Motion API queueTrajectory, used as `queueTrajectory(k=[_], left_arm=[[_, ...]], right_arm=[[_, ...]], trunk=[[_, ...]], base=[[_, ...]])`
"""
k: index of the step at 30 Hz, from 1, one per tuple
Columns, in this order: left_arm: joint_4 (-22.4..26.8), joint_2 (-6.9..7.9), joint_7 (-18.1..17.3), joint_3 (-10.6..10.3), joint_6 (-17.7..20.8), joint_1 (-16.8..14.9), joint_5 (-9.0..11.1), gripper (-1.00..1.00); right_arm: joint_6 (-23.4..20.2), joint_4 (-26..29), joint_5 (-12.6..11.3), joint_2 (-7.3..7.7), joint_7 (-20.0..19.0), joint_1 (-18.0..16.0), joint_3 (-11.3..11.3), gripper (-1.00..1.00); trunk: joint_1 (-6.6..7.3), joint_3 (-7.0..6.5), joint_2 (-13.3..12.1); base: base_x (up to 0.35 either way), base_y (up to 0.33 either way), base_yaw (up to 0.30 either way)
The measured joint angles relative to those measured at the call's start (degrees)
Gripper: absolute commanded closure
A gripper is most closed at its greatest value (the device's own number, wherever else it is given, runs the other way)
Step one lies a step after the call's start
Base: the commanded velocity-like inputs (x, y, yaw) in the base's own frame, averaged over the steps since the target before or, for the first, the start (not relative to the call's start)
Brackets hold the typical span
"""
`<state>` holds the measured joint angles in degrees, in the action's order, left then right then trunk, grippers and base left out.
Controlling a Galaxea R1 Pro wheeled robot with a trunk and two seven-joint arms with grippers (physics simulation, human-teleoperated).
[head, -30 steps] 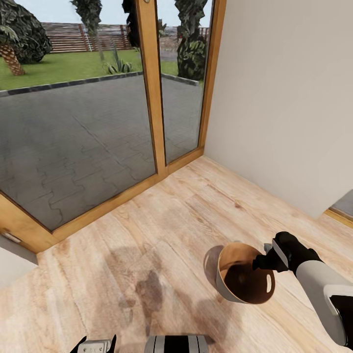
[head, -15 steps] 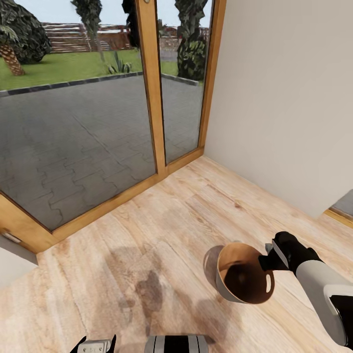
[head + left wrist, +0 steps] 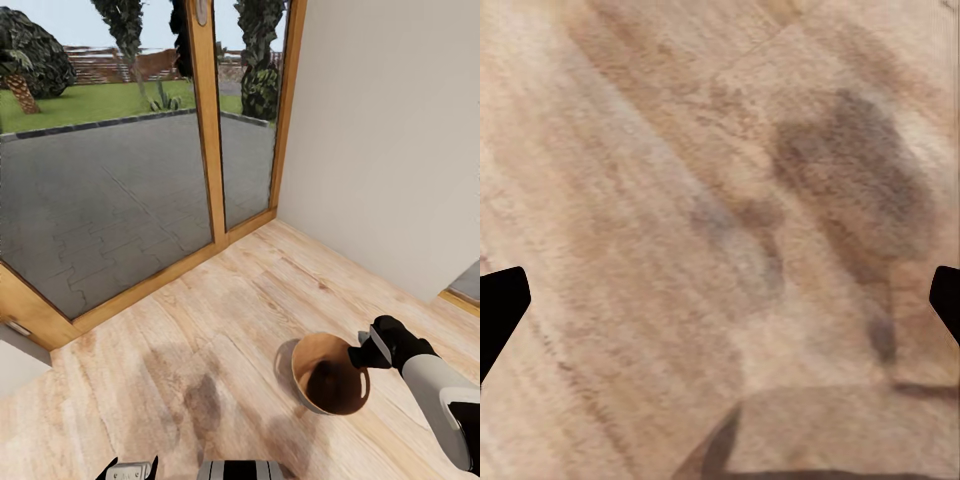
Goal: Put the three can of soda from the living room inside the tash can in the kitchen.
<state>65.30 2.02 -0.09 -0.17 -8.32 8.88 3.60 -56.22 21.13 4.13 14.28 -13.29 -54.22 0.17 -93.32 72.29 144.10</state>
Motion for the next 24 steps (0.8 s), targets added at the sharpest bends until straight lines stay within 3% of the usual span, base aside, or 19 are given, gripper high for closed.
queueTrajectory(k=[11, 16, 17, 21, 22, 24], left_arm=[[-0.08, 0.02, 0.0, 0.16, 0.42, -0.07, -0.09, -1.0], [-0.08, 0.03, 0.0, 0.15, 0.48, -0.19, -0.09, -1.0], [-0.08, 0.02, 0.0, 0.15, 0.48, -0.2, -0.09, -1.0], [-0.16, 0.02, 0.0, 0.16, 0.5, -0.26, -0.16, -1.0], [-0.17, 0.02, 0.0, 0.13, 0.5, -0.26, -0.16, -1.0], [-0.16, 0.01, 0.0, 0.14, 0.5, -0.26, -0.17, -1.0]], right_arm=[[3.39, 0.09, 0.41, -0.51, 0.15, 2.48, 0.25, 1.0], [4.11, 0.97, 4.58, -2.56, 0.34, 3.32, 0.26, 1.0], [4.11, 0.63, 4.51, -2.85, 0.68, 3.41, 0.1, 1.0], [3.69, 0.01, -1.03, -3.54, 0.02, 4.03, -0.48, 1.0], [3.71, -0.02, -0.81, -3.61, 0.09, 4.14, -0.4, 1.0], [3.96, -0.03, 2.0, -3.66, 0.27, 4.22, -0.06, 1.0]], trunk=[[0.32, -2.46, -0.13], [0.43, -3.56, -0.21], [0.44, -3.77, -0.22], [0.54, -4.65, -0.28], [0.57, -4.87, -0.29], [0.62, -5.31, -0.32]], base=[[0.0, 0.0, 0.0], [0.0, 0.0, 0.0], [0.0, 0.0, 0.0], [0.0, 0.0, 0.0], [0.0, 0.0, 0.0], [0.0, 0.0, 0.0]])
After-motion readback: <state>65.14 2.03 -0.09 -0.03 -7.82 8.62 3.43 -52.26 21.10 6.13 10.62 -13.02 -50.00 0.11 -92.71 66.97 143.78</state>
